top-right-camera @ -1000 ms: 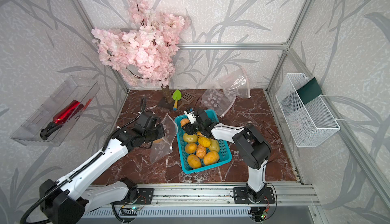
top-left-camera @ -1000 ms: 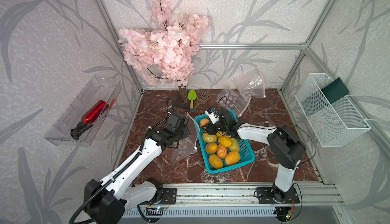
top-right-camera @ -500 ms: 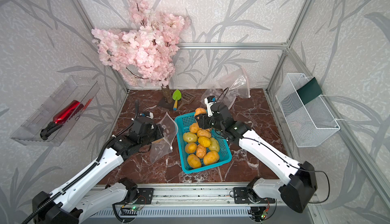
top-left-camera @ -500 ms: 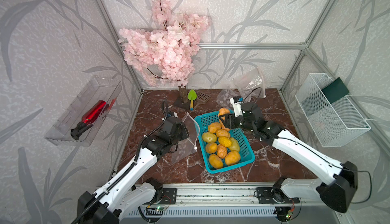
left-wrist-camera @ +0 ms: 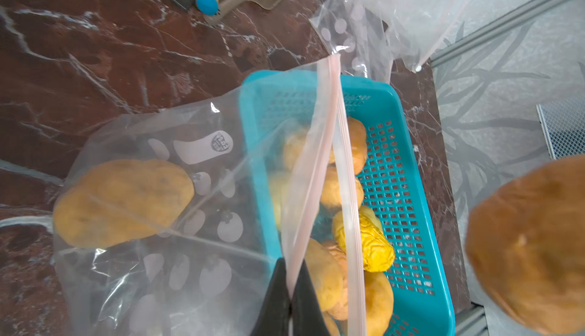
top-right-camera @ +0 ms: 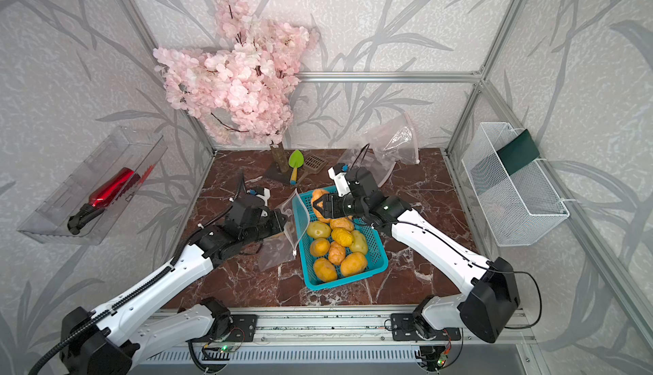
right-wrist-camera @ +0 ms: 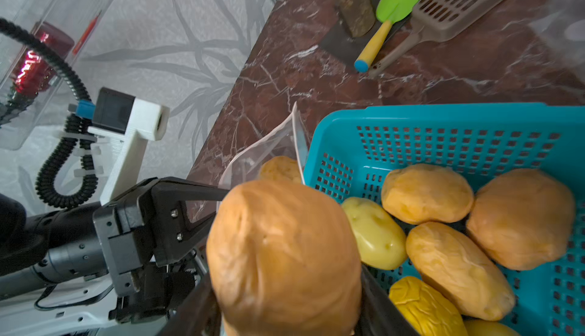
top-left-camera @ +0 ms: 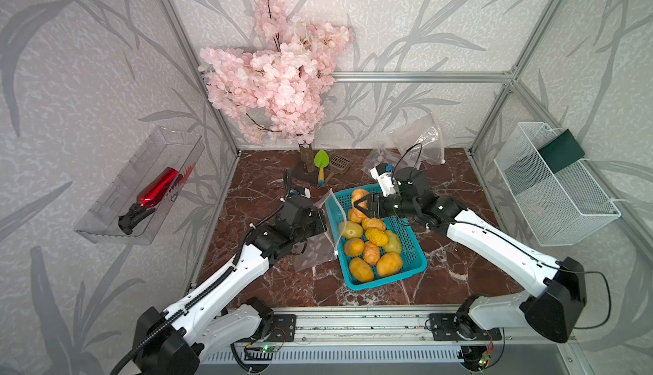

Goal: Put the potatoes into a zipper bag and zip it
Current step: Place the potato into the zipper food storage bag.

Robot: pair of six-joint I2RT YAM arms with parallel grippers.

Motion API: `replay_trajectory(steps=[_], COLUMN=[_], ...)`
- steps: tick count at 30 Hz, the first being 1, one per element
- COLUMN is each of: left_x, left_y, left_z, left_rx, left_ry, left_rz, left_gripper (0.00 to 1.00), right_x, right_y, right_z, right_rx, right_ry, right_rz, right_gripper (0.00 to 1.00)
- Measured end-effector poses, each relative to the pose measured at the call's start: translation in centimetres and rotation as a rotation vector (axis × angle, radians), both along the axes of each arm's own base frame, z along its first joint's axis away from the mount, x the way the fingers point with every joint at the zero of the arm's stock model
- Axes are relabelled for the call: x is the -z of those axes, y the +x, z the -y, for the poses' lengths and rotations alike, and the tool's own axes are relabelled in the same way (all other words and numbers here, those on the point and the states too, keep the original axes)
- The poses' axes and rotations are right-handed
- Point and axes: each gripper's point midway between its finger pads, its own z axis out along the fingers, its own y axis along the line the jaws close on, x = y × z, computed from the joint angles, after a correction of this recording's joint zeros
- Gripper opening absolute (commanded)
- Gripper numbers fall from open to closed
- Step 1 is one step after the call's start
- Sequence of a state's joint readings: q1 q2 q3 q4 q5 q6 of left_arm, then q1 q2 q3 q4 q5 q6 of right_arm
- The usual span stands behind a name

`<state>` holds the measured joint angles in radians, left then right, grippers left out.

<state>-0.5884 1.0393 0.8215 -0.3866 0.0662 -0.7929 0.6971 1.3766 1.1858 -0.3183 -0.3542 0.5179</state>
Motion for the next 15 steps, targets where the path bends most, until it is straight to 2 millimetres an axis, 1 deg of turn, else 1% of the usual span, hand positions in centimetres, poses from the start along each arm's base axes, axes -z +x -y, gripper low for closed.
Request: replay_trajectory(steps=[4, 7, 10, 12, 15], left_x=[0.0, 0.4, 0.9, 0.9, 0.7], left_y=[-0.4, -0.3, -0.2, -0.2, -0.2], left_z=[0.5, 0.6, 0.7, 0.6, 0.5], left_rx=[0.028, 0.029, 0.031, 0.032, 0.027], left_ry=[0.001, 0.008, 0.019, 0.022, 0.022], left_rz=[-0.002, -0.011, -0.024, -0.022, -0.015], left_gripper=[0.00, 0.00, 0.00, 0.00, 0.00], right_x=[-0.1, 0.1, 1.6, 3.0, 4.7], right_y=[-1.5, -2.0, -2.1, -1.9, -2.3], right_z=[-1.4, -2.4, -3.8, -4.8, -6.5], right_rx=[-0.083, -0.127, -0.165, -0.186, -0.222], right_ry=[0.011, 0.019, -0.005, -0.032, -0.060], right_rz=[0.010, 0.013, -0.006, -0.020, -0.043], right_gripper=[0.23, 0.23, 0.23, 0.23, 0.23])
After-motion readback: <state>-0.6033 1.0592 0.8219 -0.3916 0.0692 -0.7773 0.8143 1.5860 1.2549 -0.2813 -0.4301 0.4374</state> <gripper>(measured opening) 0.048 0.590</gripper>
